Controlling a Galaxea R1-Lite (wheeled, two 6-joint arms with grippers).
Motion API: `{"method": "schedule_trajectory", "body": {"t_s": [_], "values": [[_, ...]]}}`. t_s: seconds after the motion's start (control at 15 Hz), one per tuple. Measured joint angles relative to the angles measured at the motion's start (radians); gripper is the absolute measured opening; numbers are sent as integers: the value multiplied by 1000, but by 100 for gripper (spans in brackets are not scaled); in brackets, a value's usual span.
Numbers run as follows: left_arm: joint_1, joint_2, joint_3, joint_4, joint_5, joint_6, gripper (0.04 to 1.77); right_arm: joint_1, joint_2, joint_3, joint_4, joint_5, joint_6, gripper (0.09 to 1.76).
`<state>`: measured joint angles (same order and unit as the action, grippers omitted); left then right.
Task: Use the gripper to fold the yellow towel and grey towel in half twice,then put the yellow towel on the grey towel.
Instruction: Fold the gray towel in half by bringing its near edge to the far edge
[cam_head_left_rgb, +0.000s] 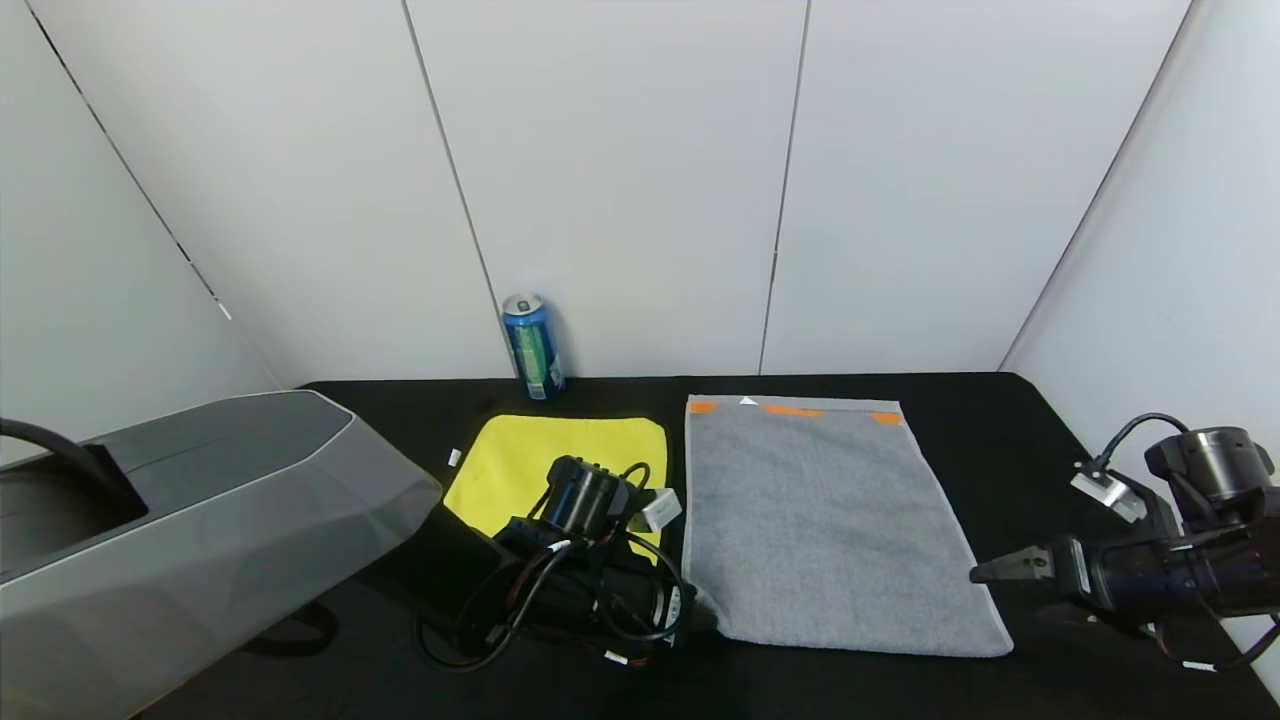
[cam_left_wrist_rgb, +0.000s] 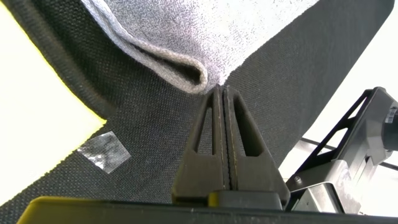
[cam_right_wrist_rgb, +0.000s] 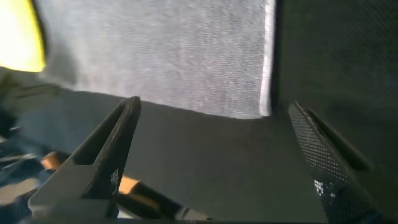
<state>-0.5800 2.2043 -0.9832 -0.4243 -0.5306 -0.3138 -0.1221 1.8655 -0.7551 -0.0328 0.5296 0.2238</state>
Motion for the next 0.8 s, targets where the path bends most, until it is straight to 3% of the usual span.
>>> {"method": "schedule_trajectory", "body": {"t_s": [0.4, 0.6, 0.8], "values": [[2, -1, 0, 0, 0, 0, 11, 58, 21, 2, 0, -90, 3, 171], [2, -2, 0, 0, 0, 0, 11, 98, 38, 2, -1, -187, 4, 171], [2, -3, 0, 0, 0, -1, 11, 122, 49, 0, -1, -200, 6, 171]]}}
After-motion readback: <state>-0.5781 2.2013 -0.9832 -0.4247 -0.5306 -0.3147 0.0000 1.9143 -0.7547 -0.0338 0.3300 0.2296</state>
